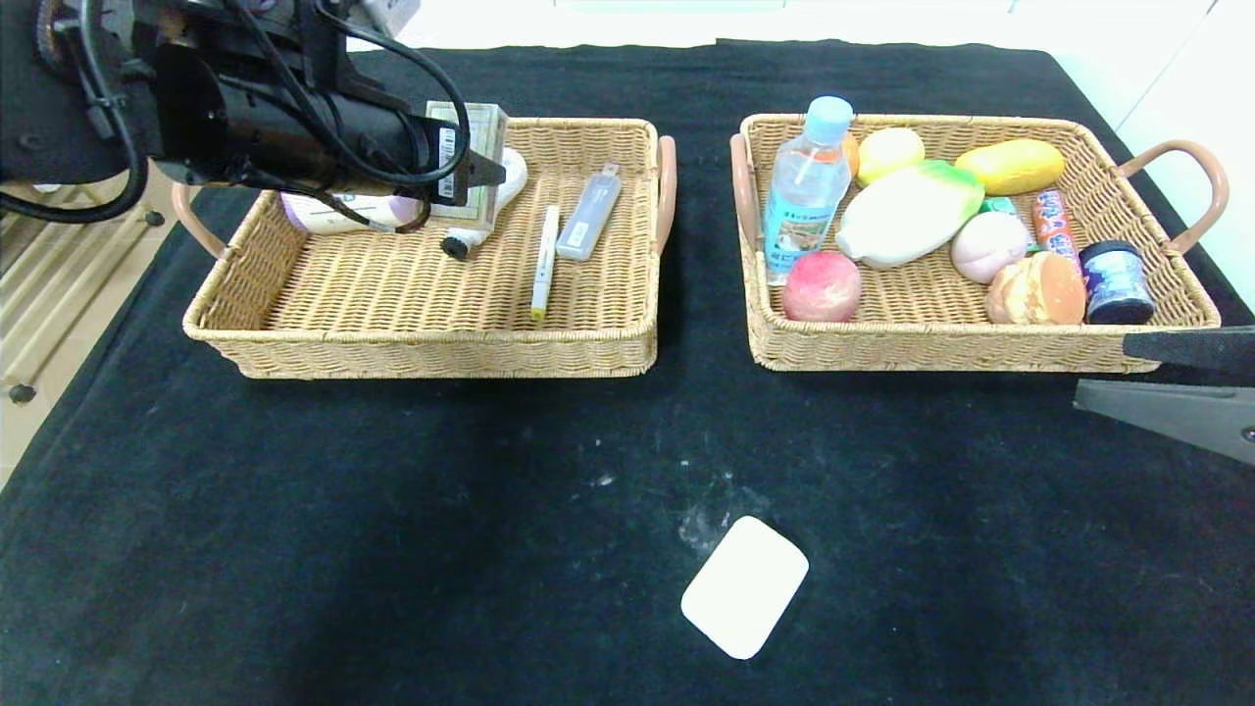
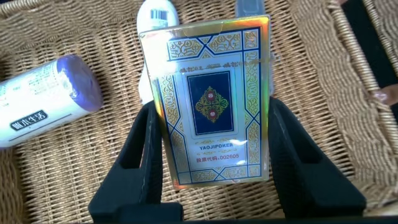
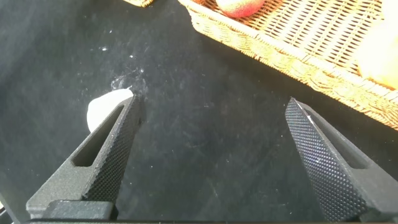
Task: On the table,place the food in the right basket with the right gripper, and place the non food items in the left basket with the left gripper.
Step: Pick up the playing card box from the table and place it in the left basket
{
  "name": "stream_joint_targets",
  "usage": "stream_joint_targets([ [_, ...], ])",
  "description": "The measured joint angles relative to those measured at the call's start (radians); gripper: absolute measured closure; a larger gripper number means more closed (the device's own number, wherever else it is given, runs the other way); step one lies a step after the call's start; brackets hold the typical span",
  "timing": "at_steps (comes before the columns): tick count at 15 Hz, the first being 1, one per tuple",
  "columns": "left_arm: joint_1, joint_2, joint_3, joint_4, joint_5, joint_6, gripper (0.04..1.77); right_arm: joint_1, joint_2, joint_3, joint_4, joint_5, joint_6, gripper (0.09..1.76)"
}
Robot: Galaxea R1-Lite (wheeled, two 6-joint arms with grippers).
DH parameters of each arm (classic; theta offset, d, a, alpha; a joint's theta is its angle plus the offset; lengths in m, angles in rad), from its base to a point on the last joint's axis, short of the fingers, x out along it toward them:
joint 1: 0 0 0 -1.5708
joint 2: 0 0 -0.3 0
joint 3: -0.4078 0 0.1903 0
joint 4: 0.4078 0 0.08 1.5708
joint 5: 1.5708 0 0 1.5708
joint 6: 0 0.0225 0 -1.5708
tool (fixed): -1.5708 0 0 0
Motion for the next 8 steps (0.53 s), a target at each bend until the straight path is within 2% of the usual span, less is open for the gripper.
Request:
stream_joint_targets([
  [5,0.060,0.034,-0.005,-0.006,-0.075,0.012,0.80,-0.001,0.000,0.000,-0.001,0.000,0.000,0.14],
  [8,0.068,0.040,-0.008,-0.008,-0.079,0.019,0.80,-0.001,-0.001,0.000,0.000,0.000,0.001,0.14],
])
